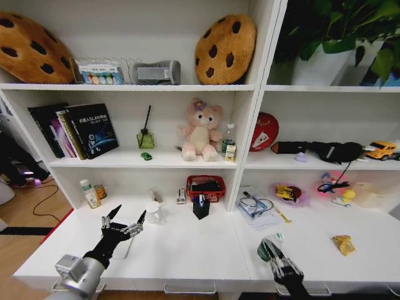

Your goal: Organize the objects on the table.

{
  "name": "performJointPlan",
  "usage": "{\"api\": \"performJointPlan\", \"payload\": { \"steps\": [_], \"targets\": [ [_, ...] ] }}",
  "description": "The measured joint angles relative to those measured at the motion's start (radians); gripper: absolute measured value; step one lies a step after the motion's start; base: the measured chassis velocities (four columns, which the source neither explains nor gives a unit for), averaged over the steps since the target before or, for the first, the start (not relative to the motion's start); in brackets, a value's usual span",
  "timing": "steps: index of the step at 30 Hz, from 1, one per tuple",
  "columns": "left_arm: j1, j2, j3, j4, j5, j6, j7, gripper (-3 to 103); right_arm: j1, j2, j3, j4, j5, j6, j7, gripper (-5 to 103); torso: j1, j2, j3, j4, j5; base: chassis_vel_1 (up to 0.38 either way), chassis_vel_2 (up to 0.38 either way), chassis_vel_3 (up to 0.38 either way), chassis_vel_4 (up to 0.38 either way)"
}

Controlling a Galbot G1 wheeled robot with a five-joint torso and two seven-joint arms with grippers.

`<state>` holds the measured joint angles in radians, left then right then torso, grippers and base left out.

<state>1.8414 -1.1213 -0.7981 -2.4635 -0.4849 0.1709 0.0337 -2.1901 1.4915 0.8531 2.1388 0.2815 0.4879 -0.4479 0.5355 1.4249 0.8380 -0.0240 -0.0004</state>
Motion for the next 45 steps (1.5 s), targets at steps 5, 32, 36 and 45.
{"api": "performJointPlan", "payload": {
  "steps": [5,32,36,45],
  "targets": [
    [0.000,0.000,0.000,0.000,0.000,0.000,0.000,100,-0.069,0.012,0.001,-0.133,-0.073,0.232,-0.099,21,0.000,0.000,0.000,0.0001,0.0006,0.000,0.000,0.000,0.000],
    [0.000,0.000,0.000,0.000,0.000,0.000,0.000,100,0.371,-0.056,0.029,-1.195,-0.181,0.087,-0.023,21,0.000,0.000,0.000,0.0003,0.0005,0.000,0.000,0.000,0.000],
    [0.000,0.000,0.000,0.000,0.000,0.000,0.000,100,0.406,-0.048,0.012,-1.159,-0.149,-0.158,0.074,21,0.000,0.000,0.000,0.0001,0.0006,0.000,0.000,0.000,0.000],
    [0.000,0.000,0.000,0.000,0.000,0.000,0.000,100,0.508,-0.064,-0.008,-1.096,-0.050,-0.406,0.103,21,0.000,0.000,0.000,0.0003,0.0000,0.000,0.000,0.000,0.000]
  ]
}}
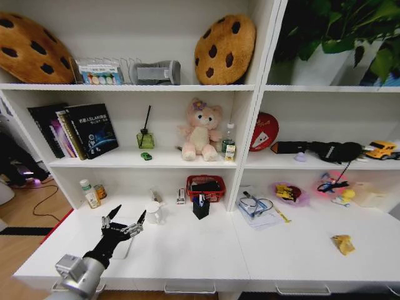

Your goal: Organize the objects on the table.

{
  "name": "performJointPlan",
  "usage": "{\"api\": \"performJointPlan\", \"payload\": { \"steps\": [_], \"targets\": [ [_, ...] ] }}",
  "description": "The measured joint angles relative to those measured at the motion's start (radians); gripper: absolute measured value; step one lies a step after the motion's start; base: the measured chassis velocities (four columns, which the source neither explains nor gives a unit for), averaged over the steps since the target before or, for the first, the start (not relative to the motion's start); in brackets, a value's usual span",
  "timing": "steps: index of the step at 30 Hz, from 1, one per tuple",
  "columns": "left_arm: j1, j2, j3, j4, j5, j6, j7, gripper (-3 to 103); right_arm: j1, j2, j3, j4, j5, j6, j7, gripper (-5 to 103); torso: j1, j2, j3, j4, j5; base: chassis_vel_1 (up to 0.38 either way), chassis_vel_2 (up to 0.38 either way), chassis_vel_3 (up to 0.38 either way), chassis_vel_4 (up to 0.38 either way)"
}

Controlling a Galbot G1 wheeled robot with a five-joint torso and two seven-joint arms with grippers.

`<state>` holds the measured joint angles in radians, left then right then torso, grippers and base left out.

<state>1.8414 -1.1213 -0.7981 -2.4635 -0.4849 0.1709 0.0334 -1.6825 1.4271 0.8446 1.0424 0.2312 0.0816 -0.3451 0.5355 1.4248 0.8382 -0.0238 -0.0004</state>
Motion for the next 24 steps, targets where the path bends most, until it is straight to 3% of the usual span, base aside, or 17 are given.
{"api": "performJointPlan", "payload": {
  "steps": [7,11,15,18,22,24],
  "targets": [
    [0.000,0.000,0.000,0.000,0.000,0.000,0.000,100,0.128,-0.009,-0.013,-0.107,0.031,-0.061,0.045,21,0.000,0.000,0.000,0.0001,0.0003,0.000,0.000,0.000,0.000],
    [0.000,0.000,0.000,0.000,0.000,0.000,0.000,100,0.177,-0.009,-0.027,-0.150,0.061,-0.040,0.060,21,0.000,0.000,0.000,-0.0001,0.0004,0.000,0.000,0.000,0.000],
    [0.000,0.000,0.000,0.000,0.000,0.000,0.000,100,0.231,-0.006,-0.029,-0.206,0.025,0.020,0.071,21,0.000,0.000,0.000,0.0000,0.0003,0.000,0.000,0.000,0.000],
    [0.000,0.000,0.000,0.000,0.000,0.000,0.000,100,0.277,-0.002,-0.033,-0.268,-0.036,0.076,0.122,21,0.000,0.000,0.000,0.0000,0.0003,0.000,0.000,0.000,0.000],
    [0.000,0.000,0.000,0.000,0.000,0.000,0.000,100,0.298,0.001,-0.035,-0.303,-0.072,0.092,0.144,20,0.000,0.000,0.000,0.0000,0.0004,0.000,0.000,0.000,0.000],
    [0.000,0.000,0.000,0.000,0.000,0.000,0.000,100,0.307,0.006,-0.041,-0.313,-0.067,0.090,0.161,31,0.000,0.000,0.000,0.0000,0.0005,0.000,0.000,0.000,0.000]
  ]
}}
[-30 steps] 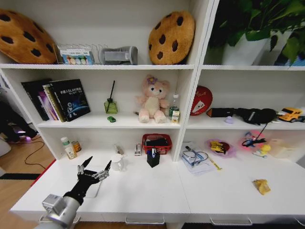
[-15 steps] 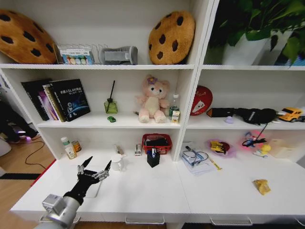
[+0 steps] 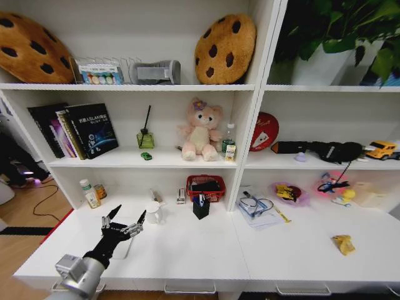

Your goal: Organize the objects on the table.

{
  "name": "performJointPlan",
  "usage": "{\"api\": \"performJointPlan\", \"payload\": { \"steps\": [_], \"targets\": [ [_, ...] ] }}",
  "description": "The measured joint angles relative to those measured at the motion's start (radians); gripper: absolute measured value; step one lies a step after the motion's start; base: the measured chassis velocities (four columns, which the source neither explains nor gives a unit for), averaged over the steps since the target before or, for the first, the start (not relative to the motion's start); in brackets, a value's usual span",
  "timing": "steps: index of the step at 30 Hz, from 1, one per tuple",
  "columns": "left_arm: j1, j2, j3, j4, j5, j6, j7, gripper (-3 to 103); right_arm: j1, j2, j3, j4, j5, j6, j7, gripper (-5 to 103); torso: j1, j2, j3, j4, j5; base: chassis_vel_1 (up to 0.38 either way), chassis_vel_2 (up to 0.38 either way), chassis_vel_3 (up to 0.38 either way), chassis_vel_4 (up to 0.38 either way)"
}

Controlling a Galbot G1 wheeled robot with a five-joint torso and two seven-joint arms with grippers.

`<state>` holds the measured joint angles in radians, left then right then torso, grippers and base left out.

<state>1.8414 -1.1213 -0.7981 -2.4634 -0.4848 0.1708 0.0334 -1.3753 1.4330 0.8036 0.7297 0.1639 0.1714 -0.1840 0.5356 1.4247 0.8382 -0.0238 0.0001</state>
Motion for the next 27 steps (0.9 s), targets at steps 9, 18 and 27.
{"api": "performJointPlan", "payload": {
  "steps": [9,18,27],
  "targets": [
    [0.000,0.000,0.000,0.000,0.000,0.000,0.000,100,-0.098,-0.006,-0.016,0.132,0.022,0.000,-0.002,63,0.000,0.000,0.000,0.0002,-0.0001,0.000,0.000,0.000,0.000],
    [0.000,0.000,0.000,0.000,0.000,0.000,0.000,100,-0.406,-0.004,-0.024,0.527,0.027,0.124,-0.024,95,0.000,0.000,0.000,-0.0004,-0.0009,0.000,0.000,0.000,0.000],
    [0.000,0.000,0.000,0.000,0.000,0.000,0.000,100,-0.759,0.050,-0.033,1.034,0.024,0.473,0.065,100,0.000,0.000,0.000,-0.0002,-0.0007,0.000,0.000,0.000,0.000]
  ]
}}
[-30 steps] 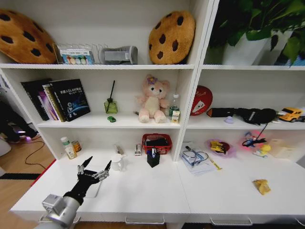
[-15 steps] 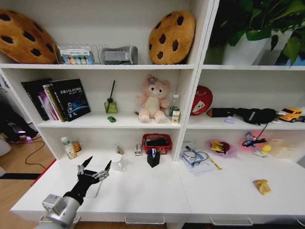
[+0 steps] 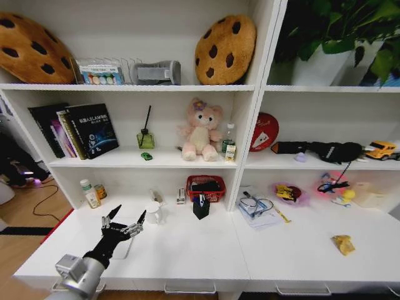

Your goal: Organize the objects on the table.

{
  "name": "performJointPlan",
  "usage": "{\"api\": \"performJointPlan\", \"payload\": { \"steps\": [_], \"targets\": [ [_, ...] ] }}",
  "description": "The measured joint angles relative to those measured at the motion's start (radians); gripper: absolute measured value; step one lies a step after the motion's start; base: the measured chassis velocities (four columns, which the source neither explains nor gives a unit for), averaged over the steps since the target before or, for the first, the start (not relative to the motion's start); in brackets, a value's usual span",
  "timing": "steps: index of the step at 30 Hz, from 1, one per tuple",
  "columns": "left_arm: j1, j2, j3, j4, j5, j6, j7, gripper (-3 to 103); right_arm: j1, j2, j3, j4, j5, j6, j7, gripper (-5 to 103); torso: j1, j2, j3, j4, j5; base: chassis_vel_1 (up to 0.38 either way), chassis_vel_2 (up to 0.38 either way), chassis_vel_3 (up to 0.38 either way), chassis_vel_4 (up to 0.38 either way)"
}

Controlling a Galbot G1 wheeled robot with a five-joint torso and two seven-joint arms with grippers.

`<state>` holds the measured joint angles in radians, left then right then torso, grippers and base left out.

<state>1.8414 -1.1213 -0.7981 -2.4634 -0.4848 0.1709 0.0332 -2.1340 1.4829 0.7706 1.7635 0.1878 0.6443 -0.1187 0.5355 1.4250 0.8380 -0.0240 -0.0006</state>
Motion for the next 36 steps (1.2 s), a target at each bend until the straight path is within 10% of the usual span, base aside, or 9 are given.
{"api": "performJointPlan", "payload": {
  "steps": [12,36],
  "targets": [
    [0.000,0.000,0.000,0.000,0.000,0.000,0.000,100,-0.078,0.021,0.091,0.488,0.175,-0.093,0.090,100,0.000,0.000,0.000,0.0005,0.0005,0.000,0.000,0.000,0.000],
    [0.000,0.000,0.000,0.000,0.000,0.000,0.000,100,0.100,0.018,0.078,0.554,0.105,-0.194,0.181,100,0.000,0.000,0.000,0.0002,0.0004,0.046,-0.046,-0.052,0.052]
  ]
}}
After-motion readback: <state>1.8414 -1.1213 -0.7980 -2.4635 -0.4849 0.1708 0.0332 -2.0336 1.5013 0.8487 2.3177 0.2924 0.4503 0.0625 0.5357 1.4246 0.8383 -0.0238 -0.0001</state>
